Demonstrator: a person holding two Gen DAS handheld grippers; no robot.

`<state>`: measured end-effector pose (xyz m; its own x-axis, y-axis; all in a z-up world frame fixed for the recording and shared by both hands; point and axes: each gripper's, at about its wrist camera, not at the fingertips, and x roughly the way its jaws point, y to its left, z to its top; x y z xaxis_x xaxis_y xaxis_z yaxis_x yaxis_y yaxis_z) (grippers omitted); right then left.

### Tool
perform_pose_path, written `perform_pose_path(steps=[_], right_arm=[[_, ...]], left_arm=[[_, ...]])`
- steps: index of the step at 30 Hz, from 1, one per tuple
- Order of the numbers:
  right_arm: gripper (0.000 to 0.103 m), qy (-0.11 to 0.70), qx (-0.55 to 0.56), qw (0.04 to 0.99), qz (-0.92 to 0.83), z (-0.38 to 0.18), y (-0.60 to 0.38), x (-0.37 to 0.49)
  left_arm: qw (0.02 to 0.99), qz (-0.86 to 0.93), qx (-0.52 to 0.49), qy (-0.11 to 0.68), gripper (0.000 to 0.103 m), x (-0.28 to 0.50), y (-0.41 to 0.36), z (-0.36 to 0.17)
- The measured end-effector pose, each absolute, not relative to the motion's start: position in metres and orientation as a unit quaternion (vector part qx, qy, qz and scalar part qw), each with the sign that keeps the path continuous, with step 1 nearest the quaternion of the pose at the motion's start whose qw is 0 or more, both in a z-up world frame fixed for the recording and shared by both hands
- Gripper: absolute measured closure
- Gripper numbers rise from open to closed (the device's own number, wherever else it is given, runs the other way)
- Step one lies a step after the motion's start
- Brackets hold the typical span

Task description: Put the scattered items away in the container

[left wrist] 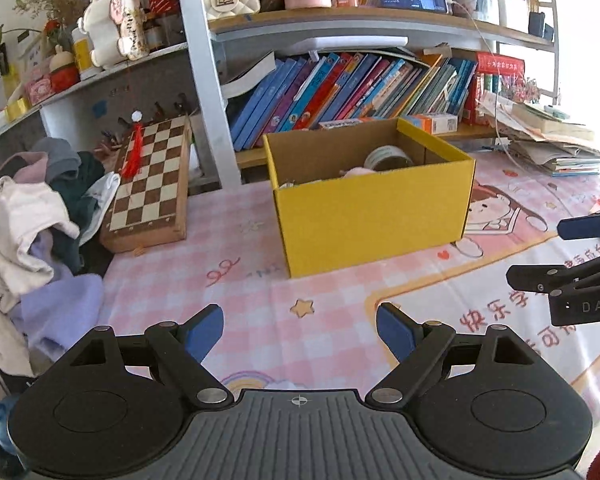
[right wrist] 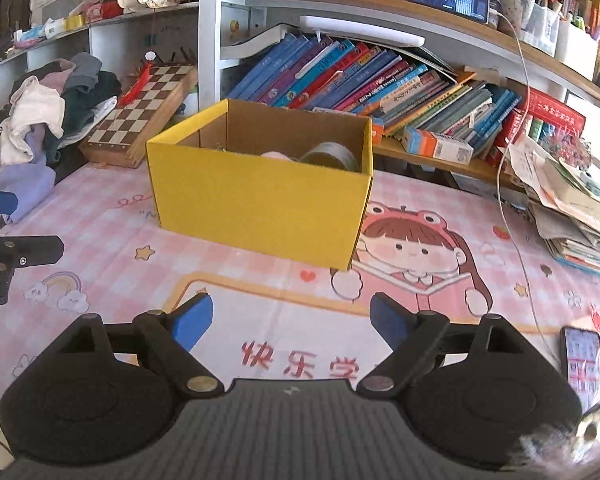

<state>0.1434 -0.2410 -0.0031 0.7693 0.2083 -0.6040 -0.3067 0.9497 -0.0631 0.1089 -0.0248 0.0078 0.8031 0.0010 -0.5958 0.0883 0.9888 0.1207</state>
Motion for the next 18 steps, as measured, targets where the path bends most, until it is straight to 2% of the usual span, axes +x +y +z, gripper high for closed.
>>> perform_pose_path(steps=[5, 18], right_arm=[[0.011, 0.308, -0.079, 0.939, 0.129, -0.007, -0.230, 0.129], [0.010, 0.325, -0.086, 0.933, 0.130, -0.021, -0.203, 0.103]], left_arm=[[0.944, -0.025, 0.072, 0.321, 0.012, 0.099, -0.024, 0.000], [0.937, -0.031, 0.074, 0.340, 0.009, 0.082, -0.019, -0.016]])
